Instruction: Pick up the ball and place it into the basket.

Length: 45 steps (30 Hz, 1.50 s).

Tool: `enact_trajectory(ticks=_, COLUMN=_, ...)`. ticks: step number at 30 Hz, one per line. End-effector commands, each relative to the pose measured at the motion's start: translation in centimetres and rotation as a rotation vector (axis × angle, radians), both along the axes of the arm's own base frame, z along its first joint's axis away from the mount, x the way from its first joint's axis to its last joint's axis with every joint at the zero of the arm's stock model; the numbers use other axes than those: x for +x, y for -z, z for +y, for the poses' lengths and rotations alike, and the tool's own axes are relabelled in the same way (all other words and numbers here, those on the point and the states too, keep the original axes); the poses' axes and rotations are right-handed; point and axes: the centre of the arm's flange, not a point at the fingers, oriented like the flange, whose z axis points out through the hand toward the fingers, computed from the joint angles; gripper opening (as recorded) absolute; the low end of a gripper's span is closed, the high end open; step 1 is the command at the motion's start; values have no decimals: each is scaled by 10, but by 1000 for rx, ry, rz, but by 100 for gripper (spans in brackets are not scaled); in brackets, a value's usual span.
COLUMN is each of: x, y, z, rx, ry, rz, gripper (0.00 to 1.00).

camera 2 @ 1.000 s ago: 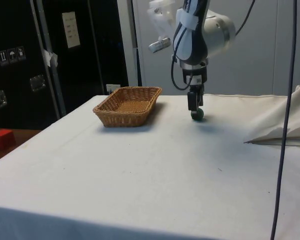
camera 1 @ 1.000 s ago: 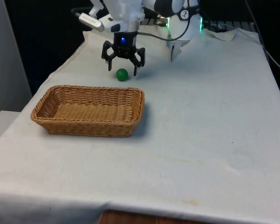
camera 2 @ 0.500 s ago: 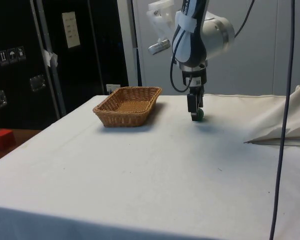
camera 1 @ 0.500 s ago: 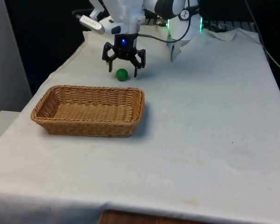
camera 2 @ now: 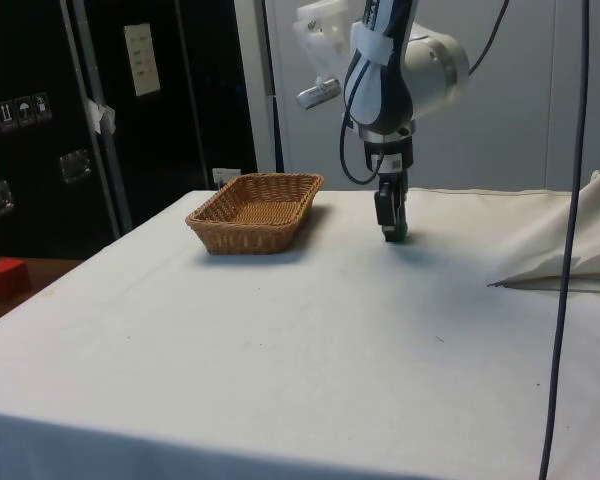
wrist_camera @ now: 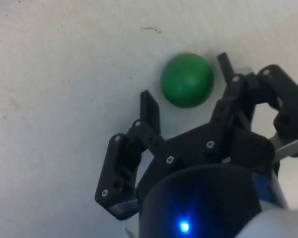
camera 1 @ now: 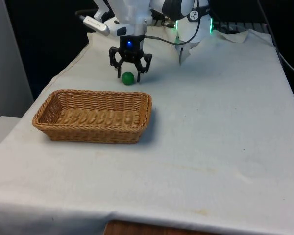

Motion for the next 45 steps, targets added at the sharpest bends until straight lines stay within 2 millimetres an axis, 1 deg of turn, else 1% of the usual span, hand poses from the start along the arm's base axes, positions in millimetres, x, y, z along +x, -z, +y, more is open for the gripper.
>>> enact_trajectory(ticks=1, x=1, y=0, z=0, rx=2, ry=2, rz=0, gripper=36)
enact_trajectory(ticks=3, x=0, y=0, z=0, rx=0, ry=1, rz=0, gripper=17)
enact_trajectory(ticks=4, x=1, y=0, z=1, rx=2, ry=3, rz=0, gripper=17)
enact_trajectory(ticks=6, x=1, y=0, z=1, rx=2, ry=3, rz=0, gripper=0)
enact_trajectory(ticks=13, x=1, y=0, z=0, rx=2, ry=5, rz=0, gripper=1)
enact_trajectory(ticks=18, x=3, y=-13, z=-6, rx=13, ry=4, rz=-12, gripper=1)
enact_trajectory(ticks=19, x=4, y=-9, z=-3, rx=11, ry=5, rz=-16, gripper=1)
enact_trajectory(ticks=20, x=3, y=-15, z=-7, rx=15, ry=5, rz=-15, gripper=1)
enact_trajectory(ticks=25, x=7, y=-30, z=-12, rx=30, ry=5, rz=-35, gripper=1)
enact_trajectory(ticks=26, x=6, y=-27, z=-9, rx=33, ry=4, rz=-44, gripper=1)
enact_trajectory(ticks=27, x=8, y=-32, z=-12, rx=33, ry=3, rz=-38, gripper=1)
enact_trajectory(ticks=31, x=13, y=-41, z=-13, rx=43, ry=1, rz=-49, gripper=1)
enact_trajectory(ticks=32, x=17, y=-47, z=-14, rx=48, ry=-2, rz=-56, gripper=1)
enact_trajectory(ticks=35, x=23, y=-55, z=-14, rx=57, ry=-6, rz=-65, gripper=1)
enact_trajectory(ticks=36, x=21, y=-53, z=-11, rx=65, ry=-8, rz=-76, gripper=1)
enact_trajectory(ticks=37, x=25, y=-57, z=-14, rx=60, ry=-8, rz=-68, gripper=1)
enact_trajectory(ticks=43, x=42, y=-76, z=-14, rx=77, ry=-22, rz=-84, gripper=1)
enact_trajectory(ticks=45, x=44, y=-77, z=-13, rx=85, ry=-26, rz=-98, gripper=1)
